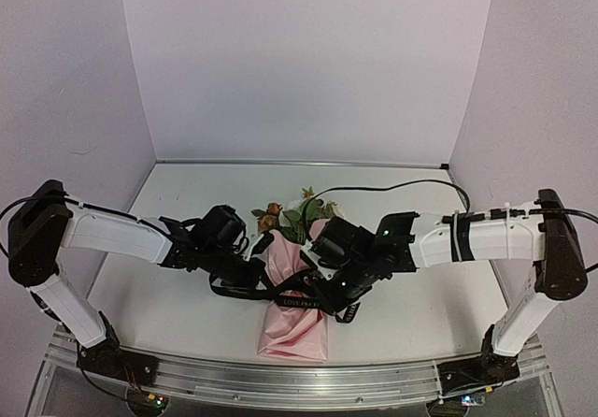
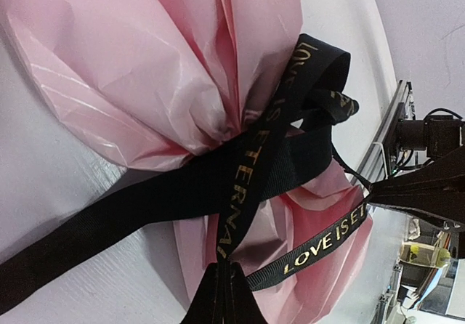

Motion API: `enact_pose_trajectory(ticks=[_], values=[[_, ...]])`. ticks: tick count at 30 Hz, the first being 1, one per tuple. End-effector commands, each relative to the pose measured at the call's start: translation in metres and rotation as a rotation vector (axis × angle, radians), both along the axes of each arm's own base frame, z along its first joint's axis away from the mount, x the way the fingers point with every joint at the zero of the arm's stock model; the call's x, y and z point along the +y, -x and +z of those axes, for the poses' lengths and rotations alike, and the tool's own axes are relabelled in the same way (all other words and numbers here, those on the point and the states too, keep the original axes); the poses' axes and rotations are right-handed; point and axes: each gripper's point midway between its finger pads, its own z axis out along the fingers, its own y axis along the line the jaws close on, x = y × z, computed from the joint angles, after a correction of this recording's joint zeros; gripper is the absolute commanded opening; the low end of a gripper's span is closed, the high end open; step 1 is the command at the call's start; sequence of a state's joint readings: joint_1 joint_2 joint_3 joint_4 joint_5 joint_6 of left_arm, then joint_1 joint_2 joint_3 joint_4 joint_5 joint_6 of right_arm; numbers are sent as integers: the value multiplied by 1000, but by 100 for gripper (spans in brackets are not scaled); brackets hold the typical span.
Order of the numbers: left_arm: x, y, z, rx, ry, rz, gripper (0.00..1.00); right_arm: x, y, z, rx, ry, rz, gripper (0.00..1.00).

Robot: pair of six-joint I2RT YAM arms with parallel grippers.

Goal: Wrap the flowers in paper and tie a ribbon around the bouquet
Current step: Cross the half-tied ribbon over the folded bouquet.

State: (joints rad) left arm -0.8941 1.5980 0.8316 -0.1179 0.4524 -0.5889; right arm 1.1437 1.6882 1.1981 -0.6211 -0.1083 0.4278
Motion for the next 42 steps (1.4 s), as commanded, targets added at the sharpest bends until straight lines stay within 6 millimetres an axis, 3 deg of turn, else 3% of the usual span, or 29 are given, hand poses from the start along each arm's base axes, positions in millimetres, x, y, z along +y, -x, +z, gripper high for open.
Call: enact_pose_trajectory(ticks=[1,9,12,17,21,26,33,42], values=[[3,2,19,-40,47,39,0,1,4,25,-86,23,17,0],[12,15,26,-32,56,51,1,-18,3,26,-144,92,-9,0],[12,10,28,-58,44,57,9,-22,5,22,-138,108,-9,0],[4,-22,69,-208,25,91,30,-20,4,19,-155,106,-15,0],[-15,-32,97,-251,78,39,37,-16,1,16,-178,45,-47,0],[-44,-23,86,-168,116,-76,42,-8,-1,10,-216,-51,-83,0],[-69,-7,65,-82,154,-130,56,-1,-1,3,-240,-125,-97,0],[-85,-9,50,-60,143,-129,61,-8,-1,2,-265,-127,-107,0]])
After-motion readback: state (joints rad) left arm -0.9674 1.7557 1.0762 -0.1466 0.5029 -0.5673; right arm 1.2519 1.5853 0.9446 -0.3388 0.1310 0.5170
